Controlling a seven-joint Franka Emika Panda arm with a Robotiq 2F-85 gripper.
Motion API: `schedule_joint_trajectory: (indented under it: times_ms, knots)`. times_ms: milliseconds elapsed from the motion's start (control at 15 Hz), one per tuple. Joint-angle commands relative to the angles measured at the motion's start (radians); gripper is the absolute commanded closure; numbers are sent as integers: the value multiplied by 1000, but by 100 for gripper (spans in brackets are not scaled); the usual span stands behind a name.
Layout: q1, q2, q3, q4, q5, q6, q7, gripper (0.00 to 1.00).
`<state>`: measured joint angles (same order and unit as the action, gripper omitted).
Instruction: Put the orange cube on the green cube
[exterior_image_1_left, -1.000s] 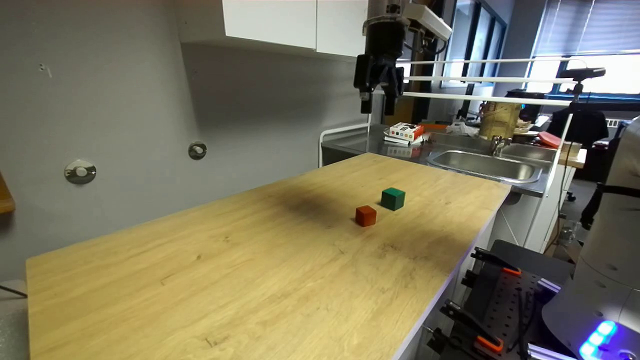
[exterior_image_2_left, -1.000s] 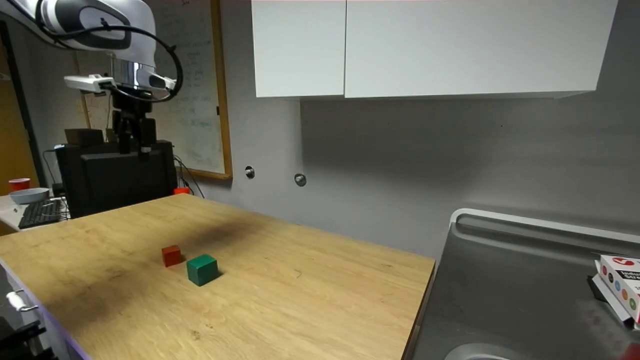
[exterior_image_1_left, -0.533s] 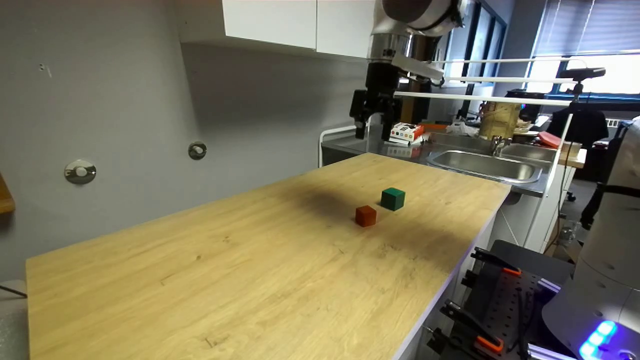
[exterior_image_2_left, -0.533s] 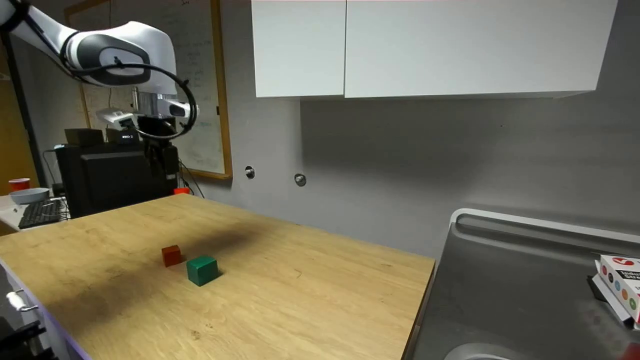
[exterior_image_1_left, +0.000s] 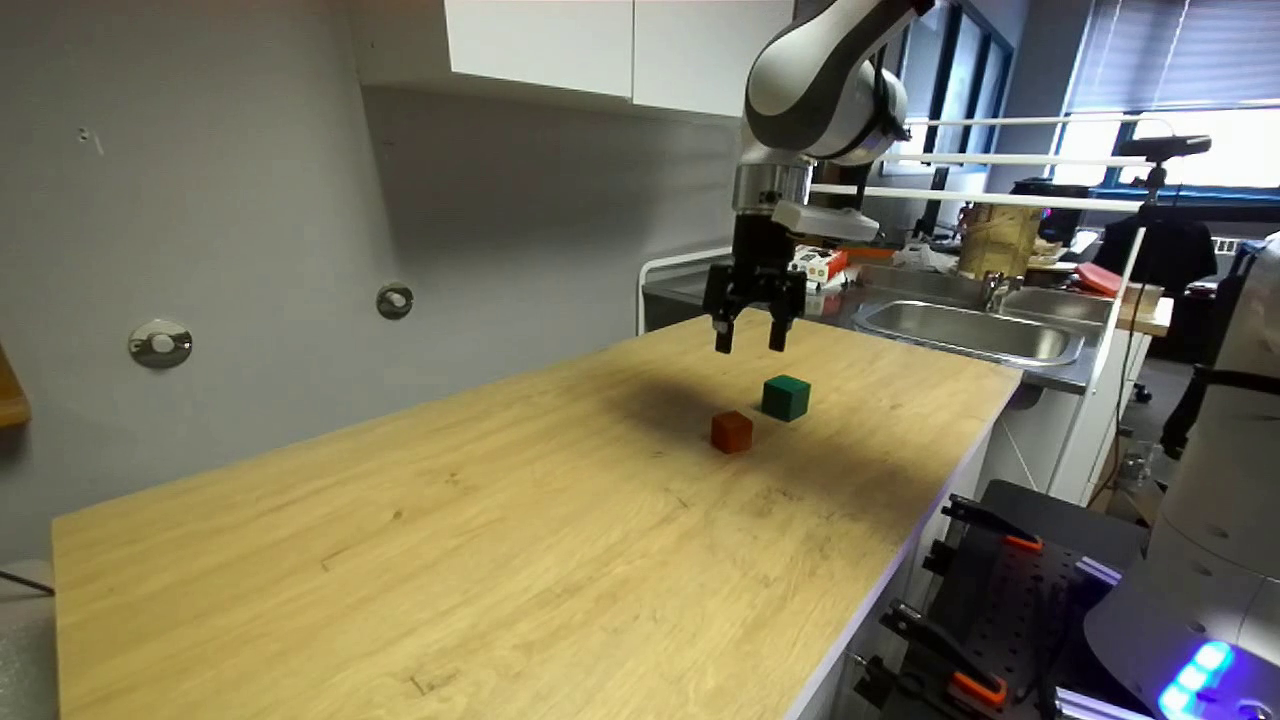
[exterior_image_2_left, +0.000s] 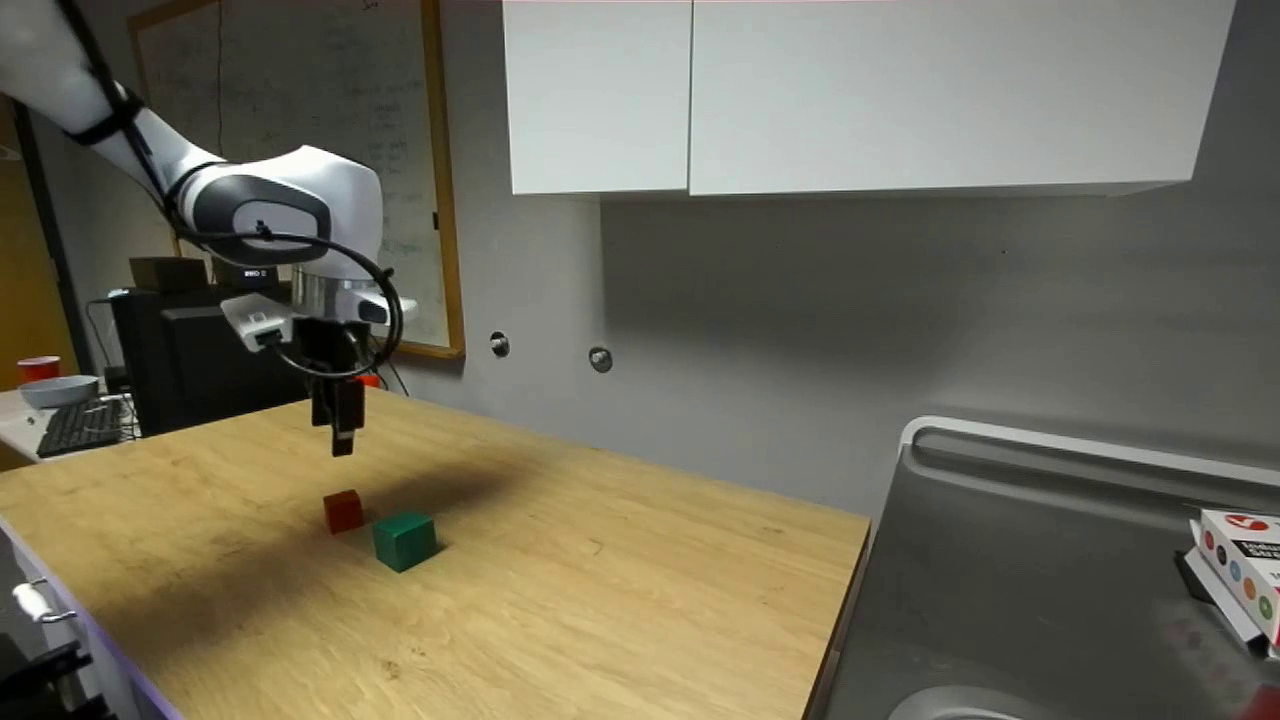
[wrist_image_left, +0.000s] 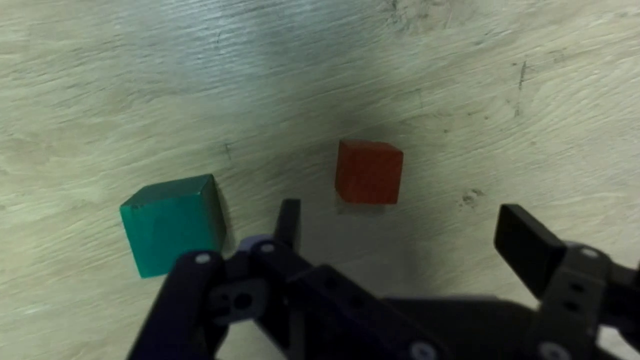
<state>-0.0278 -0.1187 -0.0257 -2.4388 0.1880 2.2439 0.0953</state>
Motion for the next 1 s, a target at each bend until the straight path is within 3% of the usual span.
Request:
schedule_joint_trajectory:
  times_ms: [0,867,933]
  knots:
    - [2,88,-7,15,55,6,-9,0]
    - [0,382,7,174,72,-13,1,0]
    - [3,399,7,185,63,-9,9,25]
